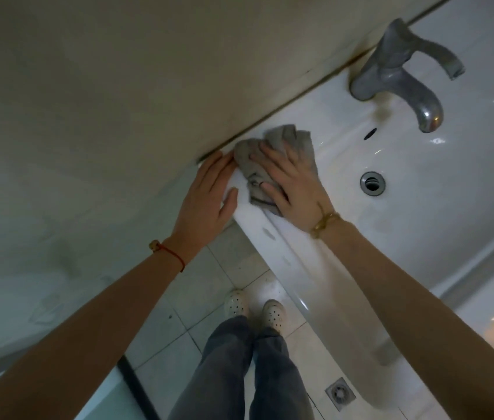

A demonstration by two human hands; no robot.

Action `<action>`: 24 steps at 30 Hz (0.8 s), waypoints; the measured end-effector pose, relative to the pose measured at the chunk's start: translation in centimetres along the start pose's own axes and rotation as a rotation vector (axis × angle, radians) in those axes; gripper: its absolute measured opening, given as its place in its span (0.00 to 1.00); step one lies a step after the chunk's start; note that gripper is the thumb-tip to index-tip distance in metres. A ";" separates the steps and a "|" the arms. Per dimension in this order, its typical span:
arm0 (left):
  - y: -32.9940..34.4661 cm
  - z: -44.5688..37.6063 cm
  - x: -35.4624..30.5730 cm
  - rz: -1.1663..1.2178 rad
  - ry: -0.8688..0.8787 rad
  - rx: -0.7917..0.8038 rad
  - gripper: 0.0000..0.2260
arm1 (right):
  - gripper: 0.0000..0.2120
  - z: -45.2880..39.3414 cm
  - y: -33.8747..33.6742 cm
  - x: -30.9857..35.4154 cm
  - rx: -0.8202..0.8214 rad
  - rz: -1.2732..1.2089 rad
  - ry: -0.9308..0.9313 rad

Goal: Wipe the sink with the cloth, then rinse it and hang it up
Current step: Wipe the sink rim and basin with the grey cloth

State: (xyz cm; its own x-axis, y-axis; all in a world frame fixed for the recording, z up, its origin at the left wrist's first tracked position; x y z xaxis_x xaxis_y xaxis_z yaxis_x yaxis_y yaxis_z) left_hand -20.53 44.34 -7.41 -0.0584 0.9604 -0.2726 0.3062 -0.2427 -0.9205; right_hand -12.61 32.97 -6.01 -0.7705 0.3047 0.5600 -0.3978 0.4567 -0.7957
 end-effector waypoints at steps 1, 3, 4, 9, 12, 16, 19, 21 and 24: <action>0.0 0.0 0.0 -0.004 -0.001 0.005 0.22 | 0.24 0.0 -0.5 -0.7 0.017 0.021 -0.021; -0.1 0.1 0.0 -0.016 -0.004 0.014 0.22 | 0.26 -0.6 -2.0 -3.9 -0.040 0.057 0.099; -0.2 0.1 -0.1 -0.019 -0.006 0.013 0.22 | 0.25 -1.0 -3.1 -5.9 -0.103 0.048 0.214; -0.2 0.2 0.0 -0.032 -0.009 0.016 0.22 | 0.22 -1.6 -3.0 -2.7 -0.250 0.086 0.236; -0.1 0.2 0.2 -0.019 -0.013 0.008 0.22 | 0.24 0.6 0.2 1.0 -0.009 0.046 -0.009; -0.2 0.3 0.1 -0.016 -0.001 0.020 0.23 | 0.29 -0.5 -2.8 -6.9 -0.043 0.079 0.222; -0.4 0.1 0.1 0.000 -0.012 0.027 0.23 | 0.29 -1.9 -6.6 -11.6 -0.232 0.063 0.503; -0.4 0.1 0.1 0.011 -0.018 0.026 0.23 | 0.25 -2.2 -5.8 -9.3 -0.275 0.080 0.443; -0.3 0.1 0.1 0.007 -0.010 0.012 0.23 | 0.22 -1.0 -1.3 -2.8 -0.103 0.080 0.133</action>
State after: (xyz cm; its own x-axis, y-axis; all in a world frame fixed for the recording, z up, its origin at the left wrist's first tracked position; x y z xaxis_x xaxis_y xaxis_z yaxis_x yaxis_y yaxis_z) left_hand -20.73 44.51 -7.22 -0.0653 0.9572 -0.2818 0.2950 -0.2513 -0.9219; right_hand -9.41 32.33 -6.32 -0.7218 0.4483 0.5272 -0.2800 0.5075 -0.8149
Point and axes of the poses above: each hand's wrist, its own z-axis away from the middle knuckle, its own y-axis out of the palm, x = y × z, the point moved 9 cm from there along -z, towards the middle knuckle, and after that the axes turned 13 degrees about -z, right-handed, at the moved point
